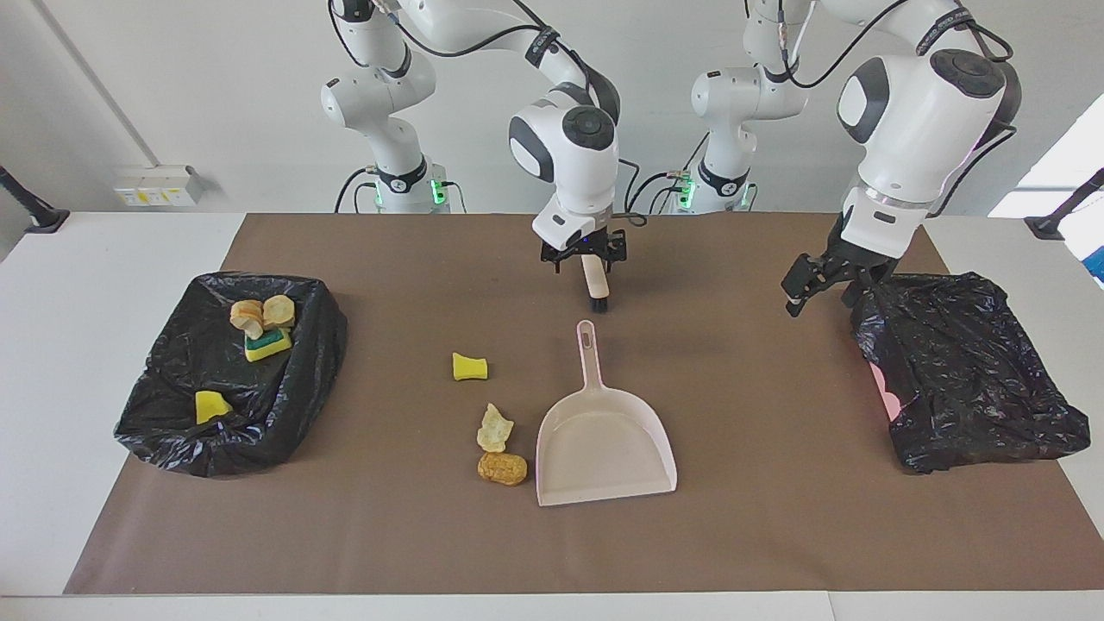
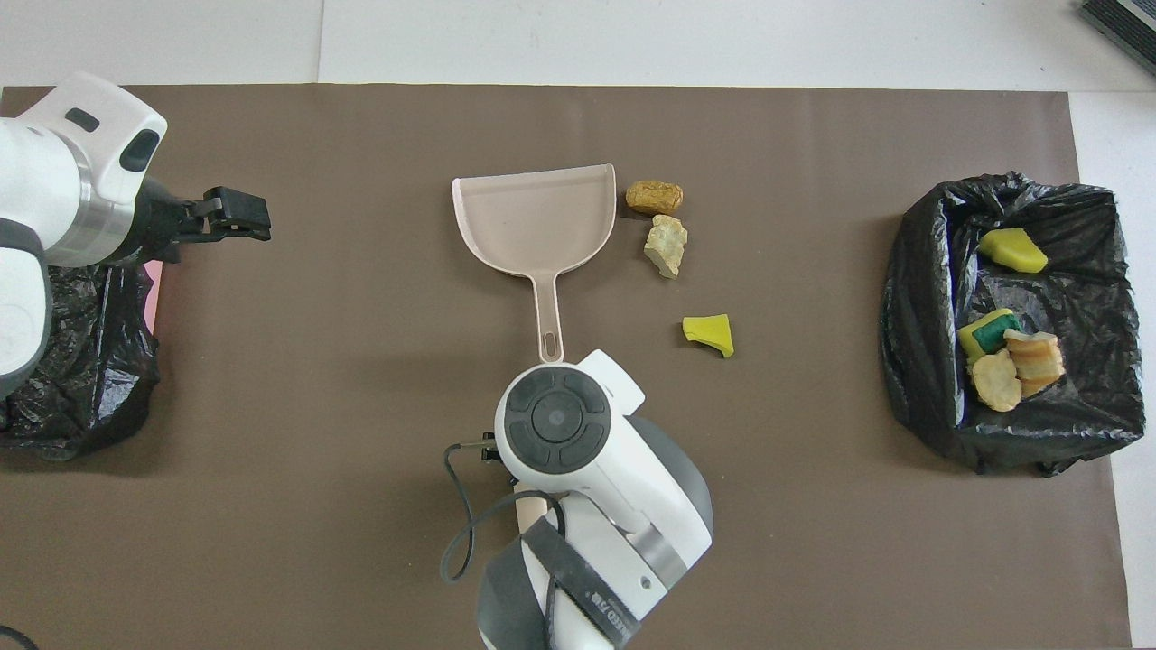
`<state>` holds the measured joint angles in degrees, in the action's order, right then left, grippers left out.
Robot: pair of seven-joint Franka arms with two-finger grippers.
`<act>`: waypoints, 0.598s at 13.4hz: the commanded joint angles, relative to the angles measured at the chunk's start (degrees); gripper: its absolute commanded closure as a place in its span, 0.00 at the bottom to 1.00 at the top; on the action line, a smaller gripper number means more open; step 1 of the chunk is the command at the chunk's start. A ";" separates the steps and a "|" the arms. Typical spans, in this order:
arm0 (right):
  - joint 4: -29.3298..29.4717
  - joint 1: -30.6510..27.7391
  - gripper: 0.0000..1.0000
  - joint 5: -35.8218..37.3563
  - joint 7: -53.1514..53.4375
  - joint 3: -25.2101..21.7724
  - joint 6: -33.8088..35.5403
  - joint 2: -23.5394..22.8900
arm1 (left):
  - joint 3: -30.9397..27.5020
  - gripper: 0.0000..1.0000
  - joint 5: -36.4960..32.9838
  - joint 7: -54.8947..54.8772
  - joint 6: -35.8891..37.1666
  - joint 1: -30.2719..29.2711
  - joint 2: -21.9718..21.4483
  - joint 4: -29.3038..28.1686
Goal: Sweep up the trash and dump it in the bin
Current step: 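Release the dustpan and withdraw the right gripper, then reach the left gripper to the dustpan handle and grasp it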
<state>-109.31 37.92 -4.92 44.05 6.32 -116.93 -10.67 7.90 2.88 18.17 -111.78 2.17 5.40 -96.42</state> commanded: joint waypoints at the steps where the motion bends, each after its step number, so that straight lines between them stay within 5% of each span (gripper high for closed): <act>1: -13.26 3.29 0.00 -3.06 2.18 -0.17 -7.42 7.92 | -0.43 0.00 1.16 0.90 -6.32 3.70 3.38 0.54; 8: -22.16 11.55 0.00 -9.49 4.47 -0.17 -10.69 10.93 | -0.17 0.00 0.28 1.78 -8.09 16.08 15.07 6.16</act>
<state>-128.71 48.47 -12.80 47.83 6.33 -126.11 -1.22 8.52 3.63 19.86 -119.53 15.72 17.23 -93.53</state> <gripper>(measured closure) 0.000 0.000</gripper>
